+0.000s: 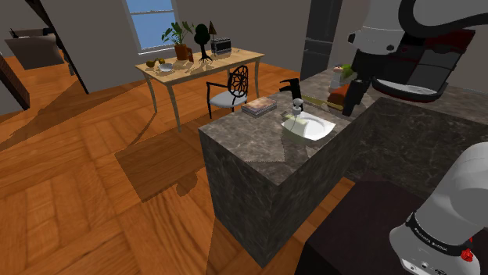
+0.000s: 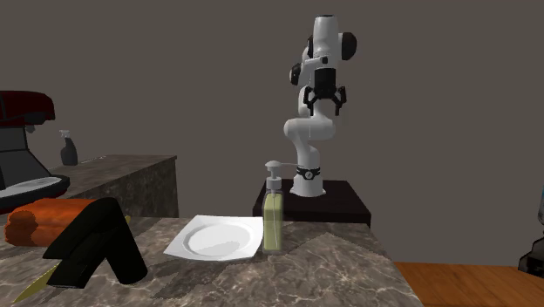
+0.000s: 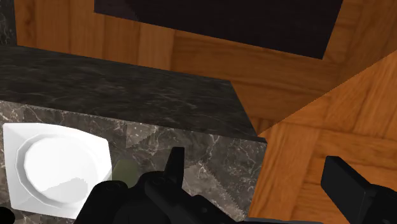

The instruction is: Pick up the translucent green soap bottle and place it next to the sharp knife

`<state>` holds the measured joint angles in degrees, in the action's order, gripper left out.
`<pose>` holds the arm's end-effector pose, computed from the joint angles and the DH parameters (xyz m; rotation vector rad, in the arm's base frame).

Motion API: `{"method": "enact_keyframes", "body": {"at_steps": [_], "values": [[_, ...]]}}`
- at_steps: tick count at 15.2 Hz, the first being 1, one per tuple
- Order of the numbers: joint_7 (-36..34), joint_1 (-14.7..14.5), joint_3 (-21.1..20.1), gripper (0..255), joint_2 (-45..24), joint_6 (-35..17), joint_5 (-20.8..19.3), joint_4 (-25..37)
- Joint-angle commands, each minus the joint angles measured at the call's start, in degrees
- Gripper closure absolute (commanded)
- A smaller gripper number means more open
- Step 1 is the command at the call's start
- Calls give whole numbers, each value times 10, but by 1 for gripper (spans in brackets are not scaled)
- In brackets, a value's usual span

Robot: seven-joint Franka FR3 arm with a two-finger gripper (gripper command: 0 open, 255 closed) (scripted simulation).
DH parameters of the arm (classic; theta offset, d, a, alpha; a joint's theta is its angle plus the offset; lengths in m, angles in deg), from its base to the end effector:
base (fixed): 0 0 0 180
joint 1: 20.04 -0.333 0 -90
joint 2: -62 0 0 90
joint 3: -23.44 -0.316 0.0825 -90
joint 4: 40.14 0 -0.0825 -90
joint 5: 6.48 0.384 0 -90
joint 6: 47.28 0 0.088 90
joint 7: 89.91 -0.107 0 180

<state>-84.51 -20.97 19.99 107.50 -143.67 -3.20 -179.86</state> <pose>0.3122 0.0337 0.5632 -3.1191 -0.2315 -0.0583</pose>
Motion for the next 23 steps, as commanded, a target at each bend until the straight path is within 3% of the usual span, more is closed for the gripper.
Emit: {"method": "enact_keyframes", "body": {"at_steps": [1, 12, 23], "values": [[0, 0, 0, 0, 0, 0, 0, 0], [37, 39, 32, 0, -174, -213, -49, -13], [59, 71, 63, 0, -394, -379, -83, 72]]}}
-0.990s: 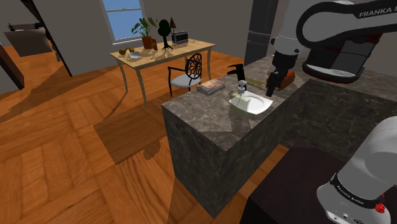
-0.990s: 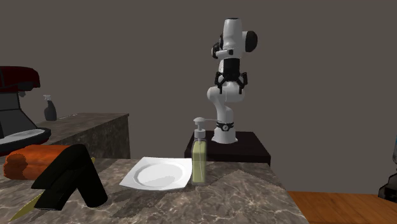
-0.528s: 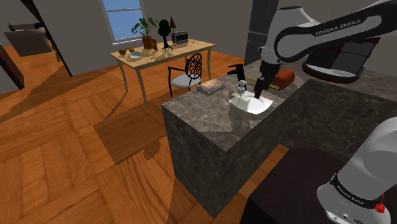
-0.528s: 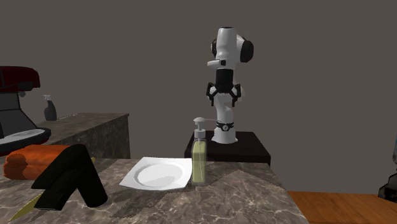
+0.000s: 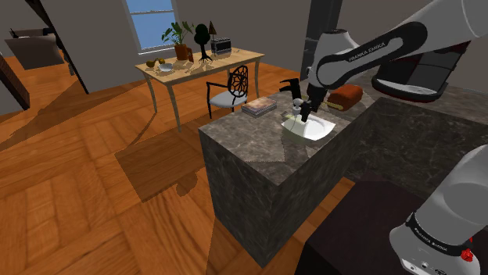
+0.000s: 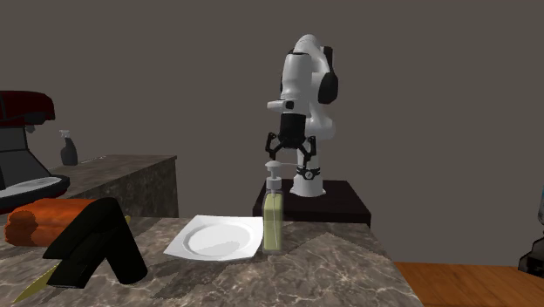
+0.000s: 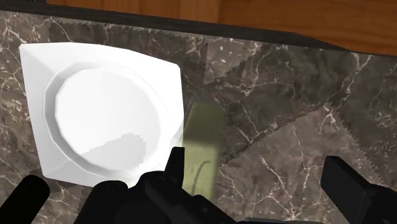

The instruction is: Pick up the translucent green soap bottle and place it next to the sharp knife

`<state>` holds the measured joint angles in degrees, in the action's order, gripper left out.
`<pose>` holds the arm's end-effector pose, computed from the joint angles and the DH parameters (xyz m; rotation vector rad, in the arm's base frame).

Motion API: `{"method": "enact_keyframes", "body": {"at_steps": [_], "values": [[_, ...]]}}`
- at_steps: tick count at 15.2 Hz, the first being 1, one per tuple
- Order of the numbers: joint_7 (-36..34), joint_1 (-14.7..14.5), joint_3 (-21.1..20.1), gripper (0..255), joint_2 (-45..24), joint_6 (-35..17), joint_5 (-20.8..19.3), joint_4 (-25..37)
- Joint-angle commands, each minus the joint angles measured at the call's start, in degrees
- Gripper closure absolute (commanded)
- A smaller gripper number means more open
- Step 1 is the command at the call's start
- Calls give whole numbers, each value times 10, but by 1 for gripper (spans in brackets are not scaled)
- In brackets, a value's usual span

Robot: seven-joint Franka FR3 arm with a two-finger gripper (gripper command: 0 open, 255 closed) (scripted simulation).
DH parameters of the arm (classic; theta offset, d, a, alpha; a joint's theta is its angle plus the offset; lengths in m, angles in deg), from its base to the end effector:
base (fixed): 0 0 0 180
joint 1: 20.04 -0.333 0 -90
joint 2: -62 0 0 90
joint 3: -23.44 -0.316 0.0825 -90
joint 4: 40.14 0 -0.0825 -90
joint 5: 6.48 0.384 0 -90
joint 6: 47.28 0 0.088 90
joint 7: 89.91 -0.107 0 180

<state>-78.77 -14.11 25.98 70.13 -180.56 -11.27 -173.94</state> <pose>0.4928 -0.0751 0.4062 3.0522 0.1526 0.1851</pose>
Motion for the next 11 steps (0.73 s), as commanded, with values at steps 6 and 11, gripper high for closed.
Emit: {"method": "enact_keyframes", "body": {"at_steps": [6, 11], "values": [[10, 13, 14, 0, -114, -62, -8, 68], [10, 15, 15, 0, -143, -96, -9, 64]]}}
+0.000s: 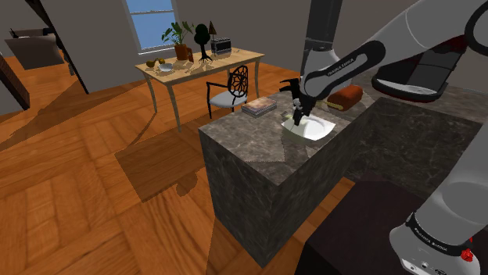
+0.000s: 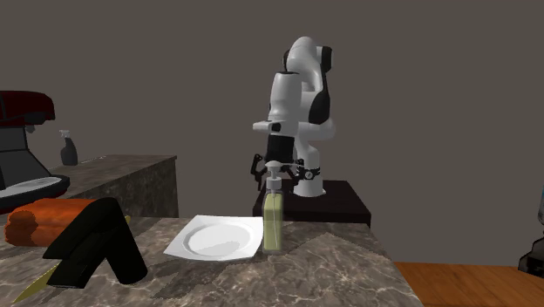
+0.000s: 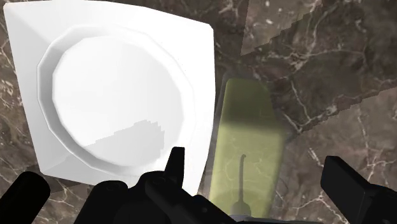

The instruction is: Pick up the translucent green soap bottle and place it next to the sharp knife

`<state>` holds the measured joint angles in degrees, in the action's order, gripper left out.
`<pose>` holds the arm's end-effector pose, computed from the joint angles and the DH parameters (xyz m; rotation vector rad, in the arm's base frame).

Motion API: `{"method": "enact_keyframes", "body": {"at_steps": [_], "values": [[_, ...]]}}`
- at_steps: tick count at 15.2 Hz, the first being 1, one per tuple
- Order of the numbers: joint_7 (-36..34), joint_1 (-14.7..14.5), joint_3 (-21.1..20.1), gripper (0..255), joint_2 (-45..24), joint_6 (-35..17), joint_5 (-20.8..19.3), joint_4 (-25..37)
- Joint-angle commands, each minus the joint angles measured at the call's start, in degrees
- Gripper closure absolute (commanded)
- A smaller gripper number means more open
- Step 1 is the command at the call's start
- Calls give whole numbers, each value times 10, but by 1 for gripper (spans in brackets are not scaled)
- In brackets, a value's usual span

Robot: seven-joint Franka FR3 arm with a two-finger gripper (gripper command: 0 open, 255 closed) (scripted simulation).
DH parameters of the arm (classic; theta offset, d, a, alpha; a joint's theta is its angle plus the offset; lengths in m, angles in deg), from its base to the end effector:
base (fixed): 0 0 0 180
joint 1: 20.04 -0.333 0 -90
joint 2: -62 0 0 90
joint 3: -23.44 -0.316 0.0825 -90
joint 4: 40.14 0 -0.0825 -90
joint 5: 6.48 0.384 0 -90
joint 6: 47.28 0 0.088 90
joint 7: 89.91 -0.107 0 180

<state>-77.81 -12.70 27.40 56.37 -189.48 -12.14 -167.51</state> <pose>0.5436 -0.1079 0.3464 3.0266 0.1333 0.2159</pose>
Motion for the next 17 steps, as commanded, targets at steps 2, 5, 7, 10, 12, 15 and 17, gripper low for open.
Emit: {"method": "enact_keyframes", "body": {"at_steps": [2, 5, 7, 10, 12, 15, 17], "values": [[1, 1, 1, 0, -15, -18, 0, -2], [1, 1, 1, 0, -16, -18, 0, -2], [1, 1, 1, 0, -16, -18, 0, -2], [1, 1, 1, 255, -16, -17, 0, -1], [1, 1, 1, 255, -16, -17, 0, -1], [1, 1, 1, 255, -16, -17, 0, -1], [1, 1, 1, 255, -16, -18, 0, -2]]}}
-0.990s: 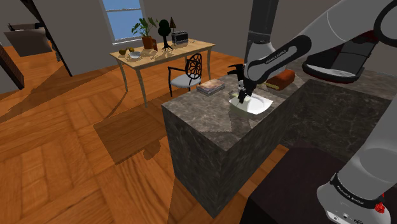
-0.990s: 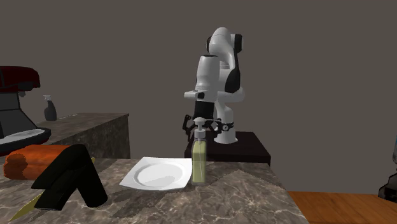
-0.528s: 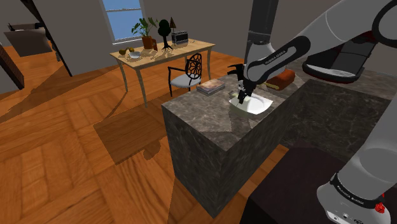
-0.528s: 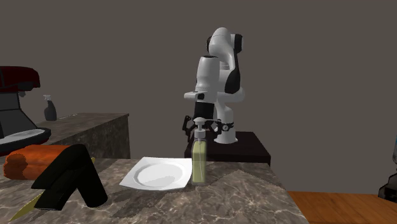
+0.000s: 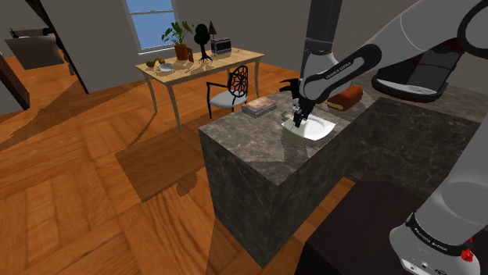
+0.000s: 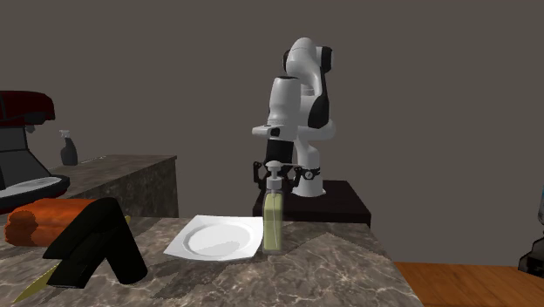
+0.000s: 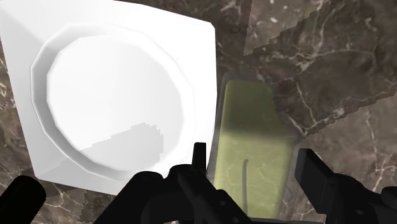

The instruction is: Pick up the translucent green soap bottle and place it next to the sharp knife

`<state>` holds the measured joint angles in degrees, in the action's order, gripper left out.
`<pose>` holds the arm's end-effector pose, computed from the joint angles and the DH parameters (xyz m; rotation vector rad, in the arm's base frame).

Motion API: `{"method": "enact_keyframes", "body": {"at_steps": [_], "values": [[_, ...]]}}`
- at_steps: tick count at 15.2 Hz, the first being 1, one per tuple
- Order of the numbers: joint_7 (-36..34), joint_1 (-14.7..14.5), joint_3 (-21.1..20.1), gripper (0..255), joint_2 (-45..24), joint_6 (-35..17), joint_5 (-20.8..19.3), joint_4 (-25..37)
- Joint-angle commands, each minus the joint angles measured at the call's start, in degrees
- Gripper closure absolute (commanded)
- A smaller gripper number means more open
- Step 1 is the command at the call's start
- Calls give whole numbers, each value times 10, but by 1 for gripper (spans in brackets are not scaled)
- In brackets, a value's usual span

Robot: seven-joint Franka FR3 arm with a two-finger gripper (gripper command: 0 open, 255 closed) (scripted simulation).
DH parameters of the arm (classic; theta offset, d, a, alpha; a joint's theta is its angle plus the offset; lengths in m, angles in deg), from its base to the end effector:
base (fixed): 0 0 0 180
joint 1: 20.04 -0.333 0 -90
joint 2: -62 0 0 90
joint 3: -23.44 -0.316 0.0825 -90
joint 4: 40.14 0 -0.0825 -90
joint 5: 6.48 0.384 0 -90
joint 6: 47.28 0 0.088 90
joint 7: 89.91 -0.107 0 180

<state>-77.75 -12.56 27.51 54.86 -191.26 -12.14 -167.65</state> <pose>0.5454 -0.1103 0.3339 3.0258 0.1319 0.2189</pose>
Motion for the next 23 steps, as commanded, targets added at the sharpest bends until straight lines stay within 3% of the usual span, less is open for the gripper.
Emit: {"method": "enact_keyframes", "body": {"at_steps": [1, 23], "values": [[0, 0, 0, 255, 0, 0, 0, 0], [12, -2, -2, 255, 82, 156, 6, 73]]}}
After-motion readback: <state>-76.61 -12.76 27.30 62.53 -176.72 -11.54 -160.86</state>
